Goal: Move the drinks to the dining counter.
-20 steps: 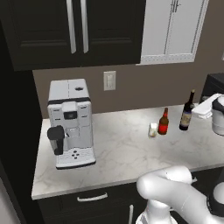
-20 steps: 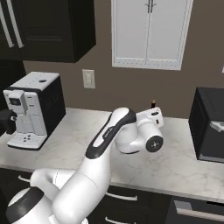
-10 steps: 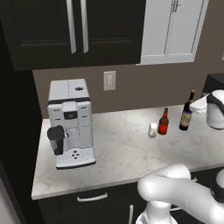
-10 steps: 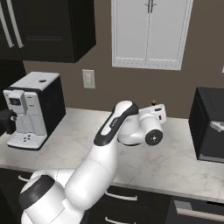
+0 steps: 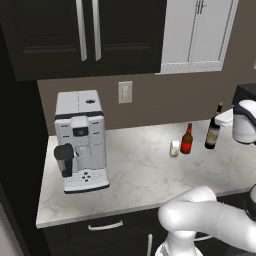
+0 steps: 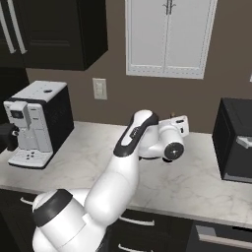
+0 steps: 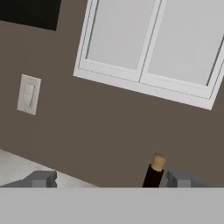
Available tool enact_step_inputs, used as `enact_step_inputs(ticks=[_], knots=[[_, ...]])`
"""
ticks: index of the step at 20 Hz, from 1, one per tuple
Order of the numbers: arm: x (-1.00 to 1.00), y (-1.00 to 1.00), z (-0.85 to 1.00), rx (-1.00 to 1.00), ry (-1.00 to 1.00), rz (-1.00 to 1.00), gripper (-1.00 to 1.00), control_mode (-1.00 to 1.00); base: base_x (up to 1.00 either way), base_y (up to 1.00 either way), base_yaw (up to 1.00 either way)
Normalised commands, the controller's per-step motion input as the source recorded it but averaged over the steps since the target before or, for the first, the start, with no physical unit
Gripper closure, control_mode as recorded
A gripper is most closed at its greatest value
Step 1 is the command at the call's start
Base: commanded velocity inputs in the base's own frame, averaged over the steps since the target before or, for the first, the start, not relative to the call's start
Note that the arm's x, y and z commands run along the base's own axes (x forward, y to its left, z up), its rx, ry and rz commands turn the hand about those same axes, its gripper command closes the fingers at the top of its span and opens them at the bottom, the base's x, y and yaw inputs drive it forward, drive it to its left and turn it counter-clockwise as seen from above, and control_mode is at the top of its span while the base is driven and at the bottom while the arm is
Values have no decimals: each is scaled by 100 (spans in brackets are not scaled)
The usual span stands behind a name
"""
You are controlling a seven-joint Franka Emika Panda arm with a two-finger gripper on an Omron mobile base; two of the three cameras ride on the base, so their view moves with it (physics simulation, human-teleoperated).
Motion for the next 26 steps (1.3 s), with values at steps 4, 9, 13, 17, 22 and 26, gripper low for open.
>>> enact_step_inputs(ticks=[4,9,13,17,22,26], knots=[[14,-18,-5,0,0,0,-100,-100,0,0,0],[15,-7,-4,0,1,0,-100,-100,0,0,0],[14,-2,-7,0,2,0,-100,-100,0,0,0],[17,-4,-8,0,4,0,-100,-100,0,0,0],[18,-11,-8,0,4,0,-100,-100,0,0,0],[19,-18,-6,0,4,0,-100,-100,0,0,0]])
